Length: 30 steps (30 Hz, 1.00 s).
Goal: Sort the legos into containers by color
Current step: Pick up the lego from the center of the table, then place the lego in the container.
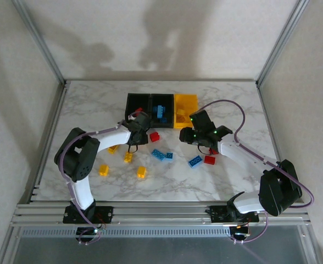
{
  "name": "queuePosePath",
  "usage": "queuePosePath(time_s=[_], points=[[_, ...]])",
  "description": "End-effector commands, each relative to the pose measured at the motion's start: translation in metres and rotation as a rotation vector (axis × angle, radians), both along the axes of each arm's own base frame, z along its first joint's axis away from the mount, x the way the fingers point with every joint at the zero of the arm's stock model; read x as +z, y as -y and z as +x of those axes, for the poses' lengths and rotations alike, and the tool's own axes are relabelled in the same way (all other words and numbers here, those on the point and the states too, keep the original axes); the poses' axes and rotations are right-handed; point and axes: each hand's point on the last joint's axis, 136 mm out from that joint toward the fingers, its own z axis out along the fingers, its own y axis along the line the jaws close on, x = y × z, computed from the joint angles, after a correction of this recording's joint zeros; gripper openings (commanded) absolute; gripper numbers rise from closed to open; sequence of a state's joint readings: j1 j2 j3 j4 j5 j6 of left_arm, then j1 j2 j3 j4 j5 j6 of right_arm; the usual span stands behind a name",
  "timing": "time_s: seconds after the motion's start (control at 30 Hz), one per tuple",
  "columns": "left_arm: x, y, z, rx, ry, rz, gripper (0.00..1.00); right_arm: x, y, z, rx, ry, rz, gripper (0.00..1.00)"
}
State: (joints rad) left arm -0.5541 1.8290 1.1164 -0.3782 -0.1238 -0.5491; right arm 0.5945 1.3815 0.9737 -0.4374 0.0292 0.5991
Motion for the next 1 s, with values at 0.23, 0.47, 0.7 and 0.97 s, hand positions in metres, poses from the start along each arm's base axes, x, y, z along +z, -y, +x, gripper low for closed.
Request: queuePosePath(time_s=[0.23, 0.47, 0.7, 0.97], points=[[0.077, -0.011, 0.019, 0.018, 0.121, -0.009, 0.23, 0.015, -0.003, -0.001, 0.006, 0.033, 0.022, 0.48], [0.101, -0.015, 0.078, 0.050, 0.168, -0.015, 0.24, 0.013, -0.001, -0.005, 0.003, 0.027, 0.025, 0.48], [0.093, -0.009, 0.138, 0.067, 0.146, -0.045, 0.28, 0.010, 0.000, -0.008, -0.005, 0.022, 0.027, 0.48], [0.075, 0.003, 0.174, 0.068, 0.105, -0.080, 0.32, 0.010, 0.003, -0.007, -0.011, 0.022, 0.010, 0.48]])
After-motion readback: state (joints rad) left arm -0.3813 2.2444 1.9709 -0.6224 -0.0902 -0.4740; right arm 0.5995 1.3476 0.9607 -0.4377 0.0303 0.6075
